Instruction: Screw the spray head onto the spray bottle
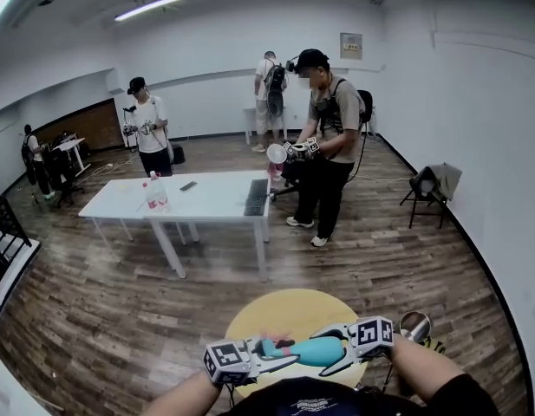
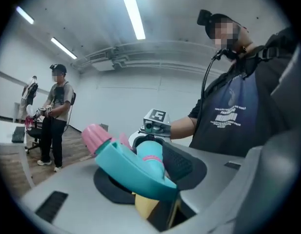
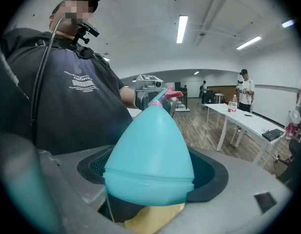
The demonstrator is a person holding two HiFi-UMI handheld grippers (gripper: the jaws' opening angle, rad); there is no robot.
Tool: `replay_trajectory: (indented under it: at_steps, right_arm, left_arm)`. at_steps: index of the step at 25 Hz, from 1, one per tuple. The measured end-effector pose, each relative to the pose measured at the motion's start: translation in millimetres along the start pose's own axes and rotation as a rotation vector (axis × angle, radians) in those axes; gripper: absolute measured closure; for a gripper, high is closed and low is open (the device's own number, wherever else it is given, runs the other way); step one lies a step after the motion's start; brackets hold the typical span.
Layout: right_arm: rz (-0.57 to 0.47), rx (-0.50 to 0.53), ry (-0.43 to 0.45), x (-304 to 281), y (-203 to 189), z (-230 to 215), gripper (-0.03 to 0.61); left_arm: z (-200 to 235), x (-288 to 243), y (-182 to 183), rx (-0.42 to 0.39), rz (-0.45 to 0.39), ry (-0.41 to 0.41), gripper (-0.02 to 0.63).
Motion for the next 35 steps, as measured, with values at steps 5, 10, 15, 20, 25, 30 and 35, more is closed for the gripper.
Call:
replay_trajectory:
  at_steps: [5, 10, 15, 20, 25, 30, 35]
  right_arm:
    - [-0.292, -0.161, -0.047, 39.2, 22.9, -26.3, 0.121]
    - [-0.524, -0.344, -0.161, 66.5, 61.9, -62.3, 0.12]
    - [-0.548, -0.38, -0.039, 60.5, 74.7, -49.1, 0.074]
    - [-0.468, -0.381, -0.003, 49.7, 65.7, -39.2, 0.095]
    - [-0.501, -0.412, -0.007, 62.8, 55.5, -42.6, 0.098]
    - [-0.521, -0.444, -0.13, 93.1, 24.2, -52.7, 0.098]
    - [-0.459, -0.381, -0.122, 77.3, 31.3, -48.5, 0.098]
  left_arm:
    - [23.0, 22.6, 24.5, 0.26, -0.272, -0.048, 0.436]
    - [57.2, 66.5, 44.7, 0.533, -0.585, -0.055, 0.442]
    - [32.6, 38.0, 45.6, 0.41, -0.409, -0.068, 0.443]
    - [36.3, 36.5, 49.4, 0.45, -0.44, -0.053, 0.449]
    - [45.4, 65.4, 29.4, 0.53, -0.47, -0.047, 0.341]
    - [82.2, 154.1, -27.1, 0.709, -0.632, 0.127, 0.274]
    - [71.7, 101.2, -7.1, 0.659, -0.498, 0.031, 0.262]
Point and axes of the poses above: the fingertips, and each gripper's own axes: x backward along the fingers, z to its left, y out of its top, the point moved 1 cm from there along x, backward along the fingers, and after that the axes turned 11 degrees about z, right-handed, at the moved point
